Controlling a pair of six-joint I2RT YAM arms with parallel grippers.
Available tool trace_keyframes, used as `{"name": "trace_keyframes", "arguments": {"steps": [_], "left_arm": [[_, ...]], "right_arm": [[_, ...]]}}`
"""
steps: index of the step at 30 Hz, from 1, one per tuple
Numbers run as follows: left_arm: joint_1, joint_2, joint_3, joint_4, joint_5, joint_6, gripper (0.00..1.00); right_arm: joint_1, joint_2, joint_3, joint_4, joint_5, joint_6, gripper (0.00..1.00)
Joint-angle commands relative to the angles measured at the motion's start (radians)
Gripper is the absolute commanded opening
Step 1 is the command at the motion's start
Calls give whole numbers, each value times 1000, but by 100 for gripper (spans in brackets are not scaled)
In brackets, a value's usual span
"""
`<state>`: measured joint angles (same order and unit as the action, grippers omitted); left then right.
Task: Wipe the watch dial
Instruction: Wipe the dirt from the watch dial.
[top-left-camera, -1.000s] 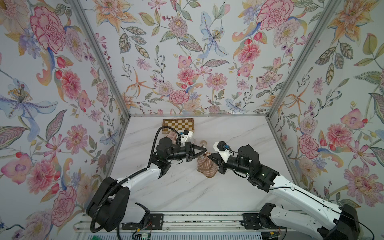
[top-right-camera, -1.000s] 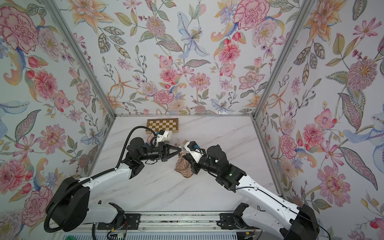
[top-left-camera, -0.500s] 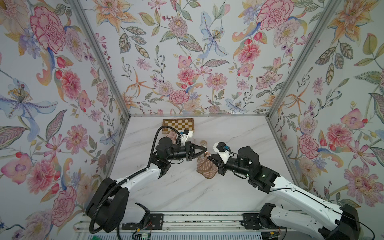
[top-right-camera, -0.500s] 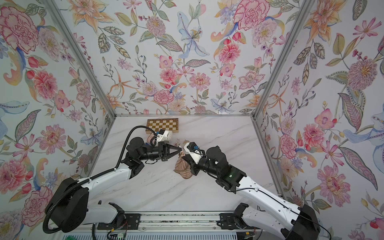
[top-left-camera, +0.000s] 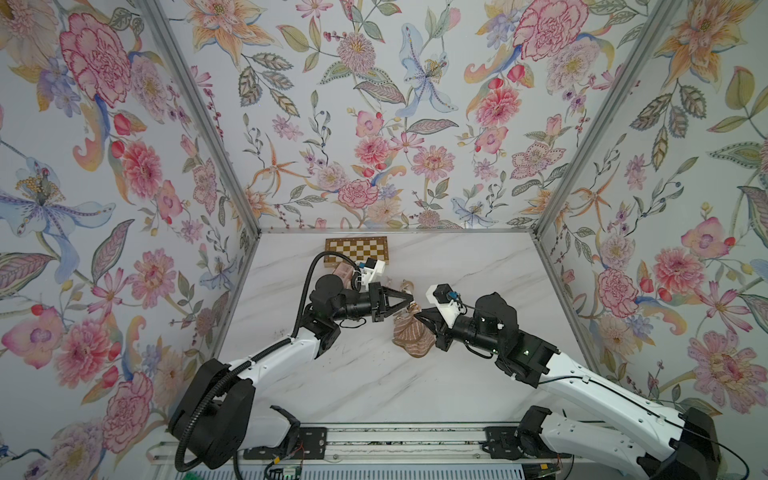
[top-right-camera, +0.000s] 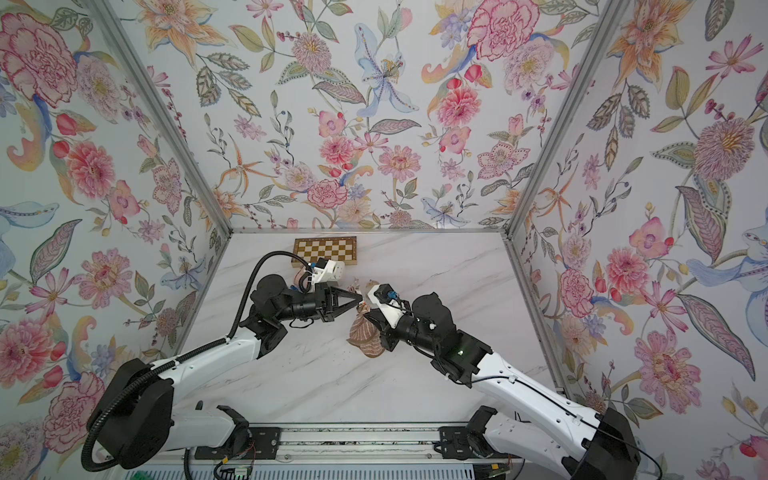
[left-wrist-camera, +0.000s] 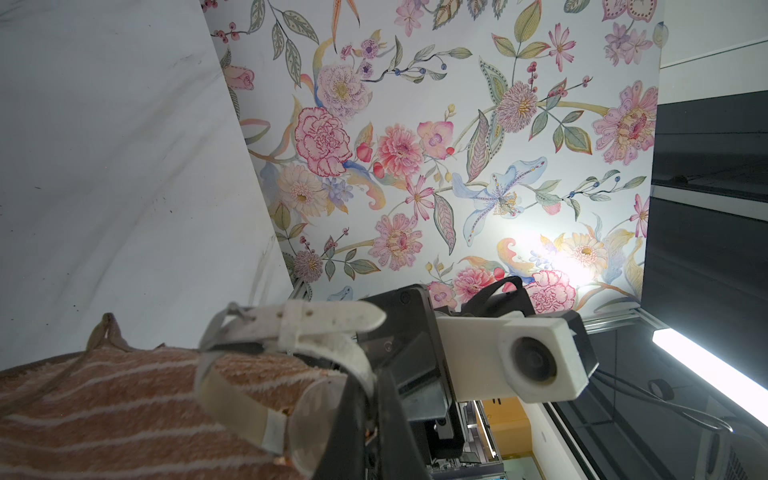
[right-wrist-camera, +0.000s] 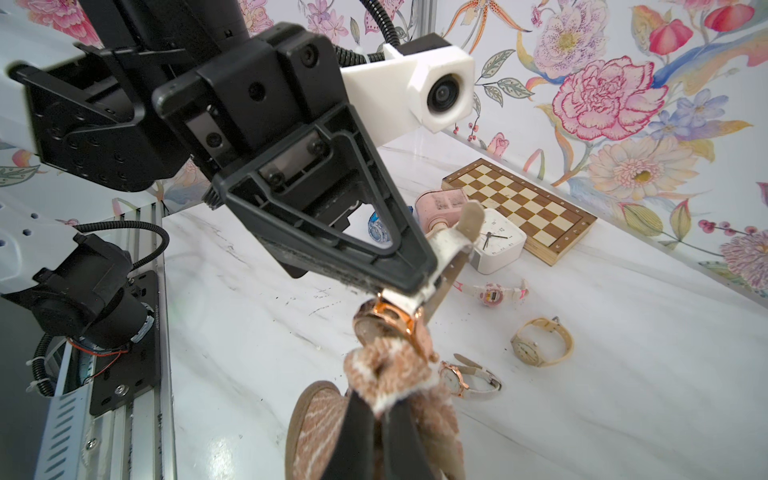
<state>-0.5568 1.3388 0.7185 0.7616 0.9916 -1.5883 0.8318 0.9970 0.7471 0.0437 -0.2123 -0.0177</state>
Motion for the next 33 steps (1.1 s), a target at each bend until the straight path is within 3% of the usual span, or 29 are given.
{"name": "trace_keyframes", "arguments": {"steps": [1, 13, 23, 33], "left_arm": [[-9, -23, 15, 15, 12, 17, 0], [-7, -31, 24, -15, 21, 34, 0], [-6, -38, 18, -25, 15, 42, 0], [-6, -44, 20, -30, 16, 41, 0]], "right_arm": [[7, -21, 48, 2, 18, 9, 0], [8, 20, -8, 45, 16, 40, 0], [17, -10, 92, 7, 6, 34, 0], [13, 9, -10, 50, 20, 50, 0]]}}
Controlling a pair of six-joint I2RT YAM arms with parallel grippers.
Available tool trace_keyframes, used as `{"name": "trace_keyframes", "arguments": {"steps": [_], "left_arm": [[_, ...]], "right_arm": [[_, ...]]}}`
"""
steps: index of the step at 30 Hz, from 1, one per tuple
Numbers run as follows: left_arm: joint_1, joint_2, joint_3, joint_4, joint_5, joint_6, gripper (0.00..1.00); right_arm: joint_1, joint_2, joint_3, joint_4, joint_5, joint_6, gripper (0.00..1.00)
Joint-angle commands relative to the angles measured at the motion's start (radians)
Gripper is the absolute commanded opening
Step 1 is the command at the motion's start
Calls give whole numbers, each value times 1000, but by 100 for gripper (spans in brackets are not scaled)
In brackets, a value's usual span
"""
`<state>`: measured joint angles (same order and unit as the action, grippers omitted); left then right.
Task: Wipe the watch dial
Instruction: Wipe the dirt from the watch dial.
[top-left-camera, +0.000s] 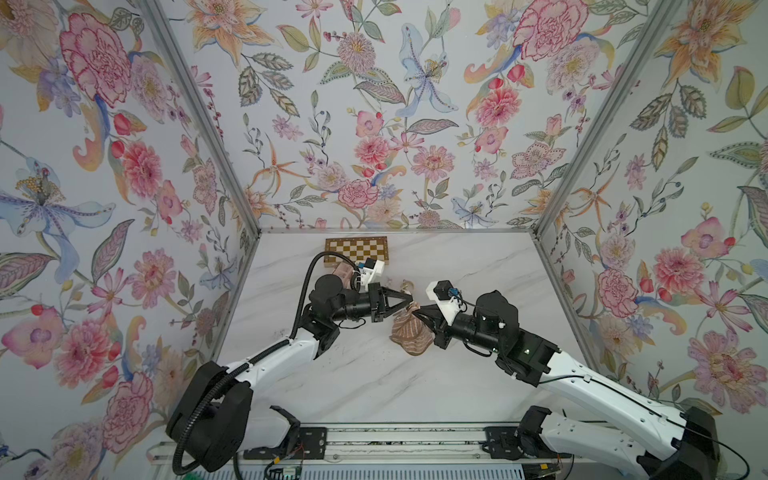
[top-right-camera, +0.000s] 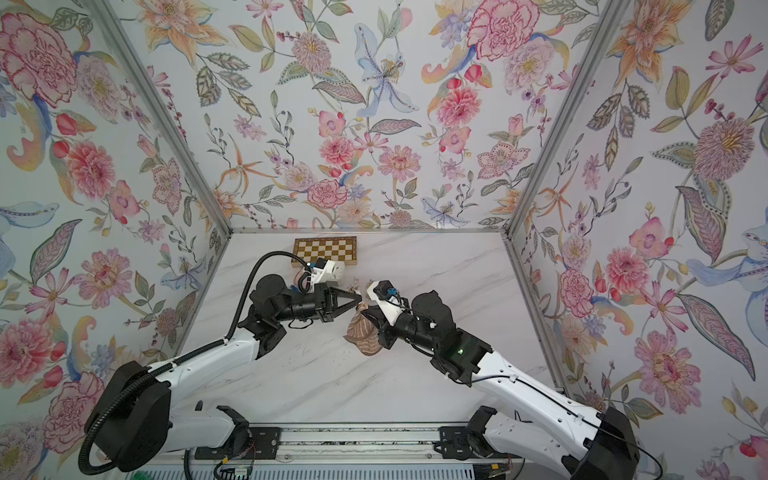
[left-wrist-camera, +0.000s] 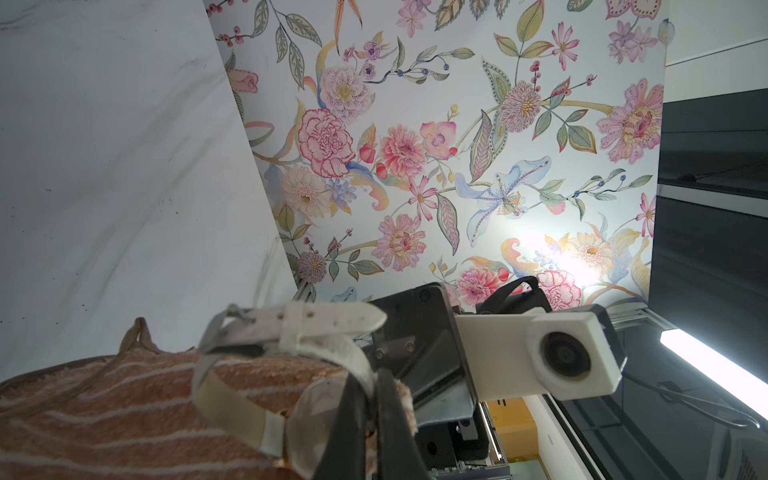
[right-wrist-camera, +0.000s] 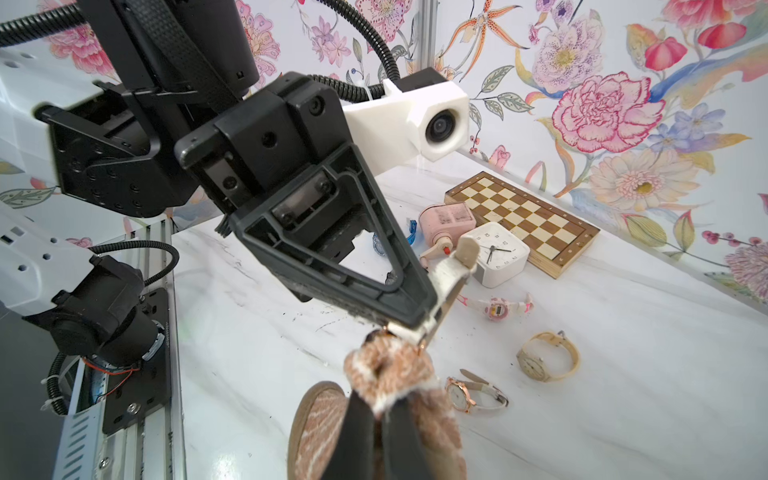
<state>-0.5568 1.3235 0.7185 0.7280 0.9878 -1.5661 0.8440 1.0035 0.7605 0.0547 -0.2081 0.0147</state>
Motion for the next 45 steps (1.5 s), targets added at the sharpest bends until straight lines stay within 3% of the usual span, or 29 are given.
{"name": "trace_keyframes", "arguments": {"steps": [1, 10, 20, 45], "left_arm": [[-6, -29, 20, 4, 20, 20, 0], [-6, -20, 20, -1, 18, 26, 0], [-1, -30, 15, -17, 21, 29, 0], [4, -37, 10, -16, 14, 29, 0]], "right_arm": [[0, 1, -23, 36, 17, 18, 0], [5, -18, 54, 6, 13, 5, 0], [-8, 13, -43, 51, 21, 13, 0], [26, 19, 72, 2, 5, 14, 0]]}}
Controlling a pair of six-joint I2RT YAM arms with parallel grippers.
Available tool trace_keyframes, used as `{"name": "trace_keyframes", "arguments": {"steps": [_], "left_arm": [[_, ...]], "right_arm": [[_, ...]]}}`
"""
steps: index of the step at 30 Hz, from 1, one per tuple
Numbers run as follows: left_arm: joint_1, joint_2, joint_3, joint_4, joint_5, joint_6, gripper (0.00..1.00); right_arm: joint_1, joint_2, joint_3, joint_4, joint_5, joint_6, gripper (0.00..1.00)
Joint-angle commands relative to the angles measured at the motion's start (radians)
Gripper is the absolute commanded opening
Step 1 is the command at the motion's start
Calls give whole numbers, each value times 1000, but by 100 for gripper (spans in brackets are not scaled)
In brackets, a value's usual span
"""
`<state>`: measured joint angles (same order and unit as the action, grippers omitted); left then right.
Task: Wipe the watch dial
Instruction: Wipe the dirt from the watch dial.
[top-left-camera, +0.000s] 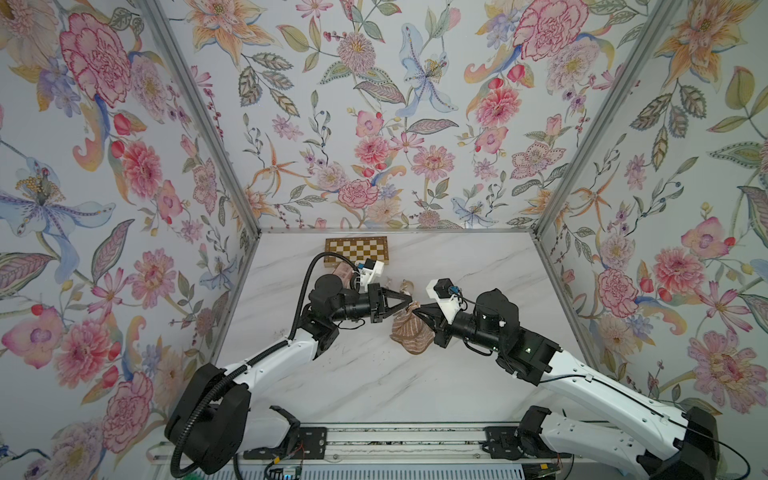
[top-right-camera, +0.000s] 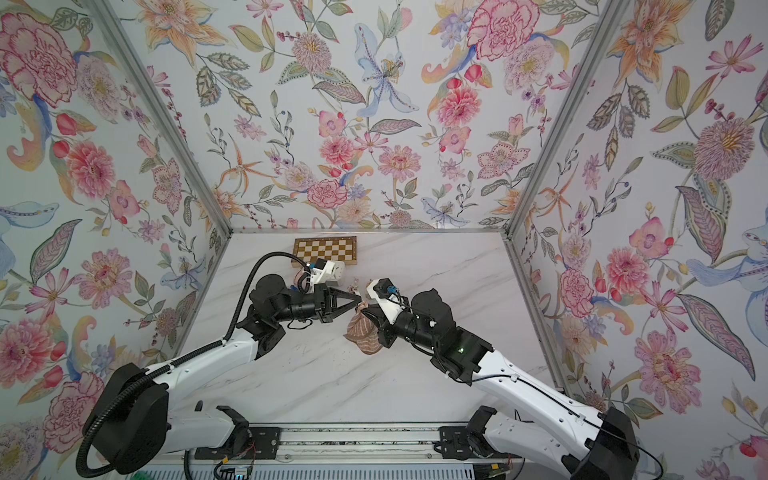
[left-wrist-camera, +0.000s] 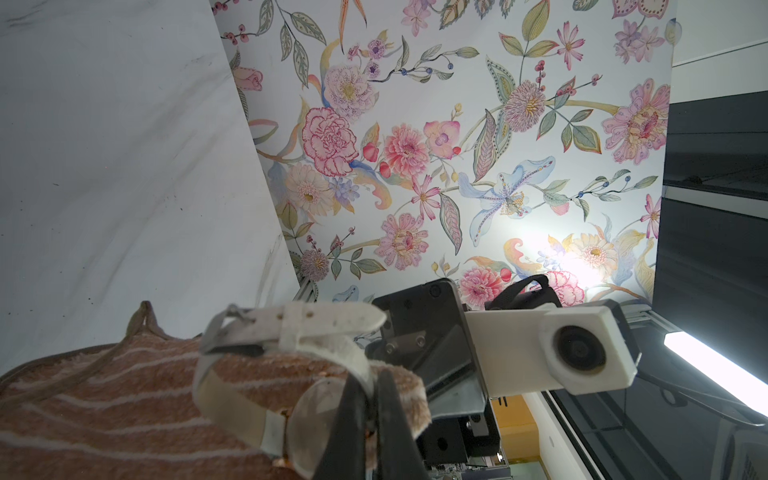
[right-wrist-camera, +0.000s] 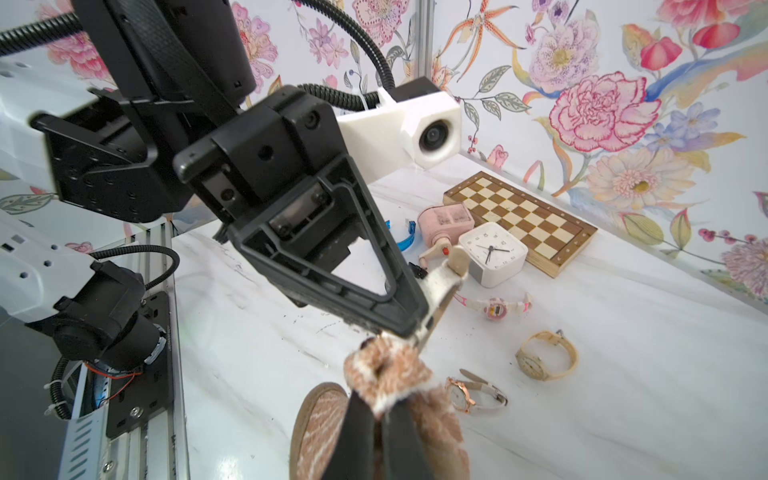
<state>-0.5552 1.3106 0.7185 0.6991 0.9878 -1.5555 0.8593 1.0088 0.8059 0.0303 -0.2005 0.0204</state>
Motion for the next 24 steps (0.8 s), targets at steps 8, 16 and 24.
{"name": "trace_keyframes", "arguments": {"steps": [8, 16, 24], "left_arm": [[4, -30, 11, 10, 15, 18, 0], [4, -28, 10, 13, 11, 20, 0], [6, -37, 9, 5, 8, 18, 0]], "right_arm": [[-23, 8, 1, -30, 64, 5, 0], [-1, 4, 28, -13, 53, 27, 0], [71, 38, 41, 10, 96, 11, 0]]}}
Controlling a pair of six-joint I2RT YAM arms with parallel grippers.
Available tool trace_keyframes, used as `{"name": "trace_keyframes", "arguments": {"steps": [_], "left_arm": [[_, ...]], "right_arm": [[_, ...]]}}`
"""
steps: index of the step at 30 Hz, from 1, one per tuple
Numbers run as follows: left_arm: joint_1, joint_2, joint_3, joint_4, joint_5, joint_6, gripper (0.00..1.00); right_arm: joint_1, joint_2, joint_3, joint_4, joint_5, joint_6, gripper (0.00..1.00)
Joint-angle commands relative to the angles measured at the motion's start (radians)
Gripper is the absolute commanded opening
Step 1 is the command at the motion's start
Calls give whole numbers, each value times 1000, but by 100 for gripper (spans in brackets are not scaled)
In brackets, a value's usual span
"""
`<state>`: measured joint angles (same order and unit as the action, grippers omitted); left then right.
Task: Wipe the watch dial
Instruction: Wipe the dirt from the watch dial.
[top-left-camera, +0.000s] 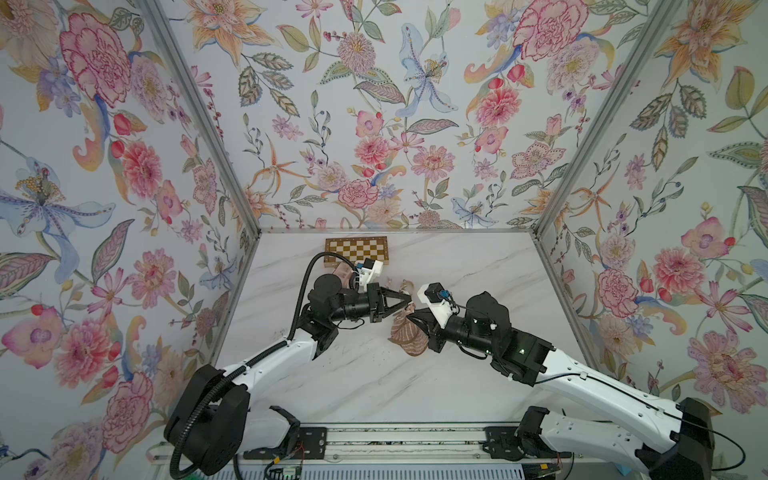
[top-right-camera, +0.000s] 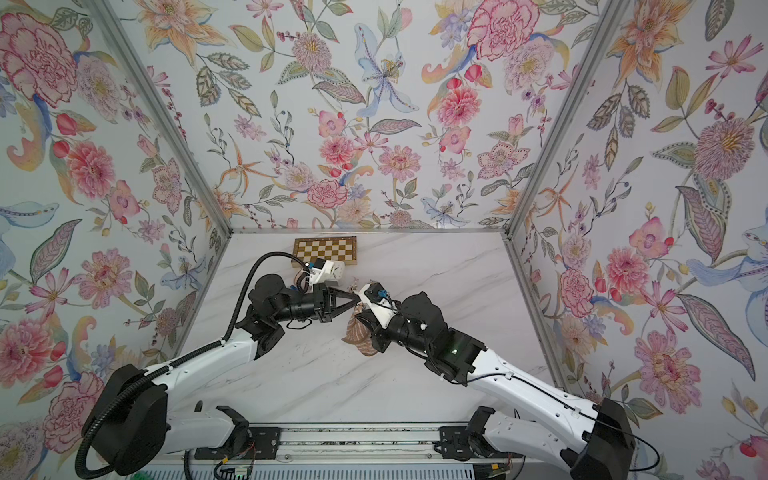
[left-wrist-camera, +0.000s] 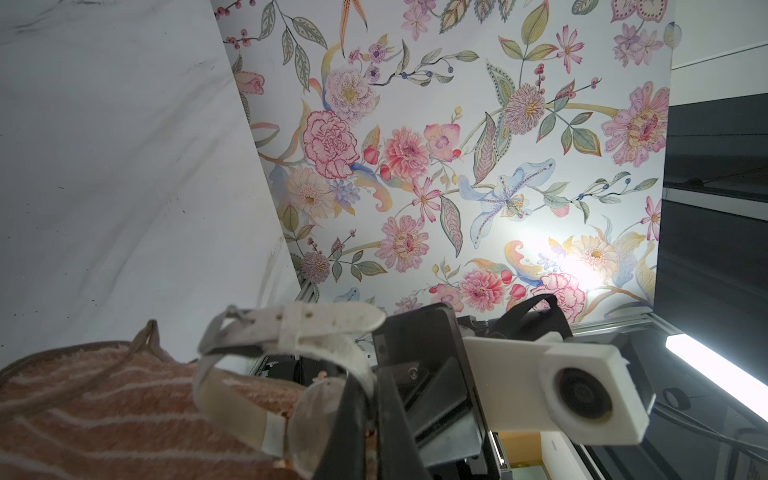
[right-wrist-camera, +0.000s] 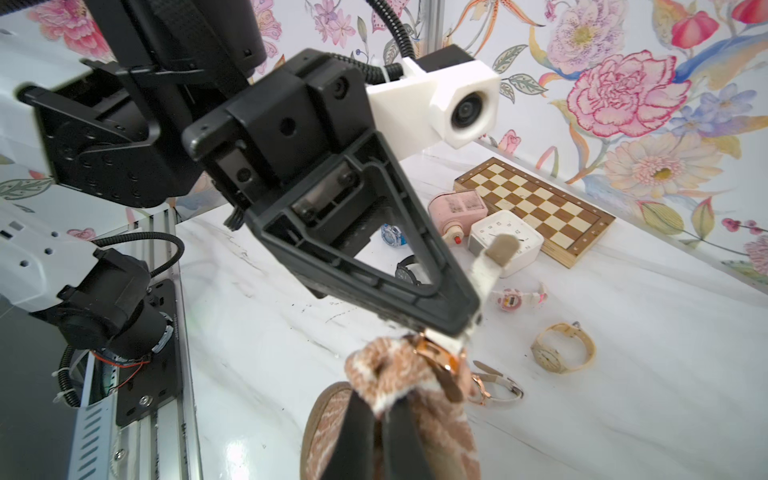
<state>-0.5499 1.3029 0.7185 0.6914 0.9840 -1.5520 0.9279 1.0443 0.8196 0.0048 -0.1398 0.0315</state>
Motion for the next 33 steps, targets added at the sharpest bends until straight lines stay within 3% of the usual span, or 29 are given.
{"name": "trace_keyframes", "arguments": {"steps": [1, 8, 18, 27, 33], "left_arm": [[0, -31, 9, 12, 12, 16, 0], [-1, -43, 11, -9, 12, 28, 0], [0, -54, 7, -20, 5, 32, 0], [0, -48, 12, -9, 11, 43, 0], [-1, -37, 17, 0, 3, 44, 0]], "right_arm": [[-1, -1, 22, 30, 48, -2, 0], [-53, -46, 11, -16, 70, 6, 0], [0, -9, 50, 4, 51, 27, 0], [-56, -43, 12, -10, 92, 37, 0], [-11, 1, 44, 24, 53, 60, 0]]}}
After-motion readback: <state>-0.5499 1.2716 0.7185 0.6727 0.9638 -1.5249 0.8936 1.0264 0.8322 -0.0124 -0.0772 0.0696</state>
